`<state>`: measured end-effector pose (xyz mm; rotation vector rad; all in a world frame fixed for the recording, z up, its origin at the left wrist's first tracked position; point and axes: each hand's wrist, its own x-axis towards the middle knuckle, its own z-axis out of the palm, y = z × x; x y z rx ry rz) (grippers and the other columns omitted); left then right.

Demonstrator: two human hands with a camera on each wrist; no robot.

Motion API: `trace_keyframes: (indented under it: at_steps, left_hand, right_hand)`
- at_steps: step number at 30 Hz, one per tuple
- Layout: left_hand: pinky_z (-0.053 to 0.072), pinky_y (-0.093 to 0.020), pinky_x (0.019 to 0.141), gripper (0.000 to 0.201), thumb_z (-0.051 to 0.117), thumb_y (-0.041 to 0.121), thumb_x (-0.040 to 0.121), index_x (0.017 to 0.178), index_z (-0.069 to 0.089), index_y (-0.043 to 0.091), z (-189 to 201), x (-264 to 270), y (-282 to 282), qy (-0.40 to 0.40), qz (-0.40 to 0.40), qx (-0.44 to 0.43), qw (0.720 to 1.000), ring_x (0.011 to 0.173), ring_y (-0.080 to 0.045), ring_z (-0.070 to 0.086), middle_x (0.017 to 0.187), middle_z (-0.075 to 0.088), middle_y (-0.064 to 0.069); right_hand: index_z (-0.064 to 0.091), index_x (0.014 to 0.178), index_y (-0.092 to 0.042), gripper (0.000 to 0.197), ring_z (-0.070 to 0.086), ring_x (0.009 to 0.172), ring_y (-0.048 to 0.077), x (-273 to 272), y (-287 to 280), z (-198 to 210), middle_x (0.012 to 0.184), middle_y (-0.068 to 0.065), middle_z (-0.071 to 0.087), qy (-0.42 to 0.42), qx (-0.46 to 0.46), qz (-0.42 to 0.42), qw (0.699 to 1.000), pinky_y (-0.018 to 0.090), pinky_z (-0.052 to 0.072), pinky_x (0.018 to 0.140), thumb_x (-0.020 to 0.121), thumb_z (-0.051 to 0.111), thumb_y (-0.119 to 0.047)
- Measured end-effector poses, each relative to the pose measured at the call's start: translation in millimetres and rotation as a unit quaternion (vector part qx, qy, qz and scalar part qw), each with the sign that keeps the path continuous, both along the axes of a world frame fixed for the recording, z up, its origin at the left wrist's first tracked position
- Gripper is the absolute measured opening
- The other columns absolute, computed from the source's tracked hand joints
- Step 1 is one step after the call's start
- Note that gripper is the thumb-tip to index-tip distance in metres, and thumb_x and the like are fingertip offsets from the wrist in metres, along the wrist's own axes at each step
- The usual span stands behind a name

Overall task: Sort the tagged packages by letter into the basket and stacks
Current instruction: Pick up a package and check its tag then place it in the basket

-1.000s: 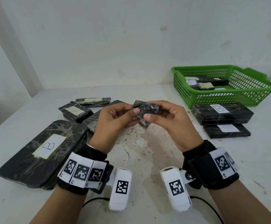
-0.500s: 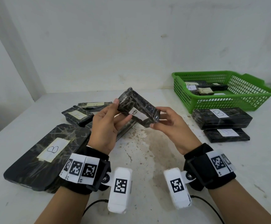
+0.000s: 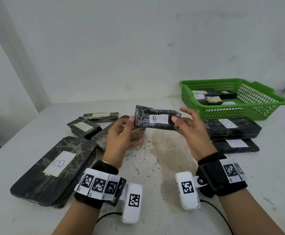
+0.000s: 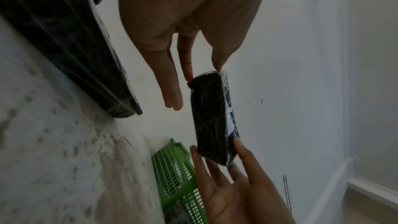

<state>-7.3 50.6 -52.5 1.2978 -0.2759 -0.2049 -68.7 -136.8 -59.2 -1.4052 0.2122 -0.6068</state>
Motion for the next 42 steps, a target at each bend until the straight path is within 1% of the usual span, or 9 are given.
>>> trace_keyframes:
  at_steps: [7, 16, 25, 28, 31, 33, 37, 39, 42]
  left_hand:
    - [0.061, -0.032, 0.060, 0.031, 0.053, 0.030, 0.101, 0.099, 0.061, 0.001, 8, -4, -24, 0.019, 0.005, 0.019, 1.000, 0.087, -0.034, 0.074, 0.108, 0.064, -0.032]
    - [0.061, -0.034, 0.059, 0.036, 0.055, 0.031, 0.100, 0.083, 0.062, 0.000, 33, -1, -87, 0.039, -0.065, 0.028, 0.997, 0.075, -0.031, 0.073, 0.084, 0.066, -0.016]
    - [0.058, -0.038, 0.078, 0.045, 0.059, 0.039, 0.097, 0.131, 0.056, 0.010, 41, 48, -195, 0.014, -0.084, 0.162, 0.983, 0.109, -0.030, 0.060, 0.122, 0.058, -0.014]
    - [0.047, -0.045, 0.103, 0.067, 0.056, 0.044, 0.097, 0.153, 0.032, 0.017, 37, 73, -231, -0.022, -0.086, 0.237, 0.967, 0.134, -0.032, 0.045, 0.149, 0.043, -0.012]
    - [0.041, -0.051, 0.109, 0.068, 0.058, 0.029, 0.098, 0.156, 0.022, 0.021, 30, 88, -253, -0.034, -0.081, 0.242, 0.966, 0.139, -0.034, 0.040, 0.156, 0.036, -0.011]
    - [0.048, -0.049, 0.103, 0.067, 0.058, 0.015, 0.098, 0.156, 0.024, 0.022, 23, 93, -261, -0.042, -0.082, 0.227, 0.970, 0.131, -0.031, 0.049, 0.150, 0.044, -0.008]
    - [0.059, -0.041, 0.072, 0.052, 0.055, 0.000, 0.095, 0.141, 0.047, 0.022, 17, 99, -264, -0.038, -0.107, 0.182, 0.977, 0.099, -0.027, 0.062, 0.131, 0.057, -0.009]
    - [0.061, -0.043, 0.071, 0.044, 0.055, -0.003, 0.094, 0.130, 0.055, 0.023, 15, 103, -263, -0.033, -0.118, 0.165, 0.979, 0.098, -0.031, 0.066, 0.126, 0.061, -0.013]
    - [0.062, -0.043, 0.072, 0.046, 0.057, 0.000, 0.095, 0.132, 0.055, 0.027, 8, 106, -263, -0.031, -0.130, 0.147, 0.980, 0.099, -0.034, 0.068, 0.120, 0.064, -0.013]
  right_hand:
    - [0.067, 0.105, -0.017, 0.020, 0.069, 0.091, 0.013, -11, -16, 17, 0.090, -0.002, 0.073, -0.053, 0.045, -0.007, 0.998, 0.037, 0.060, 0.080, 0.088, 0.068, -0.007]
    - [0.070, 0.106, -0.007, 0.023, 0.069, 0.100, 0.021, -26, -81, 35, 0.105, 0.011, 0.073, -0.038, 0.079, -0.094, 0.992, 0.027, 0.059, 0.078, 0.084, 0.072, -0.013]
    - [0.069, 0.089, -0.002, 0.006, 0.066, 0.096, 0.023, 7, -208, 83, 0.100, 0.013, 0.069, 0.012, 0.072, -0.179, 0.981, 0.024, 0.061, 0.071, 0.088, 0.070, -0.008]
    - [0.063, 0.121, 0.002, 0.033, 0.064, 0.101, 0.026, 31, -262, 100, 0.114, 0.015, 0.064, 0.048, 0.098, -0.204, 0.973, 0.030, 0.057, 0.086, 0.092, 0.067, -0.013]
    - [0.046, 0.143, -0.012, 0.052, 0.060, 0.117, 0.026, 52, -308, 100, 0.132, 0.010, 0.062, 0.201, -0.109, -0.291, 0.929, 0.031, 0.050, 0.092, 0.096, 0.062, -0.028]
    - [0.061, 0.112, 0.007, 0.033, 0.065, 0.099, 0.030, 66, -331, 104, 0.125, 0.021, 0.063, 0.136, 0.052, -0.282, 0.948, 0.030, 0.060, 0.069, 0.090, 0.070, -0.016]
    - [0.056, 0.071, 0.002, 0.024, 0.061, 0.063, 0.022, 76, -348, 102, 0.101, 0.023, 0.064, 0.283, -0.025, -0.300, 0.910, 0.026, 0.054, 0.040, 0.085, 0.074, -0.006]
    - [0.055, 0.070, 0.001, 0.025, 0.063, 0.065, 0.026, 78, -355, 99, 0.097, 0.022, 0.063, 0.323, -0.064, -0.286, 0.900, 0.029, 0.056, 0.043, 0.086, 0.073, -0.006]
    - [0.056, 0.071, 0.001, 0.024, 0.069, 0.093, 0.038, 83, -370, 89, 0.105, 0.025, 0.066, 0.364, -0.101, -0.264, 0.887, 0.047, 0.060, 0.078, 0.086, 0.073, -0.008]
